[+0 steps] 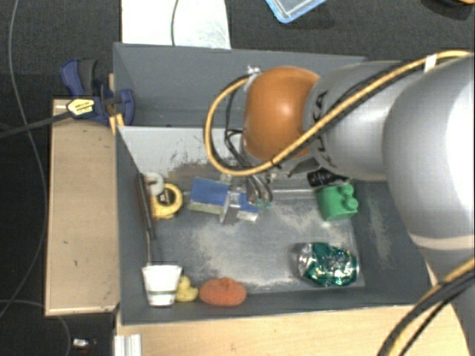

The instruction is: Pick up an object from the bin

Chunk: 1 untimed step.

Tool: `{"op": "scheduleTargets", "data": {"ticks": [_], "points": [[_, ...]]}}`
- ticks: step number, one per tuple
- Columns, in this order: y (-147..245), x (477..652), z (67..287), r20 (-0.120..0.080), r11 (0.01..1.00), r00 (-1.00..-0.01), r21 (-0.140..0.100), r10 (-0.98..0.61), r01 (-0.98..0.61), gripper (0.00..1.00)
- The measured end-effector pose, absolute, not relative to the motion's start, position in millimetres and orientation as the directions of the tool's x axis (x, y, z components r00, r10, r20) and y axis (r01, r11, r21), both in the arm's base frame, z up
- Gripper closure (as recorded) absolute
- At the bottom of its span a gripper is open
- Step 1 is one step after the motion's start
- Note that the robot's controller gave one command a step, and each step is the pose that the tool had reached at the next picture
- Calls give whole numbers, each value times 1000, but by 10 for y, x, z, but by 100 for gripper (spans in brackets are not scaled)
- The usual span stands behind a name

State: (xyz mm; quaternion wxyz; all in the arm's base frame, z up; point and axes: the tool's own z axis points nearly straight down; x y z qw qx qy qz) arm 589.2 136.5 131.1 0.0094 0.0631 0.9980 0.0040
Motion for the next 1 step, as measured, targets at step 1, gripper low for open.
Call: {"op": "scheduleTargets", "data": {"ticks": [1], "points": [[1360, 5876, 1557, -11, 992, -992, 7, 126, 126, 100]]}}
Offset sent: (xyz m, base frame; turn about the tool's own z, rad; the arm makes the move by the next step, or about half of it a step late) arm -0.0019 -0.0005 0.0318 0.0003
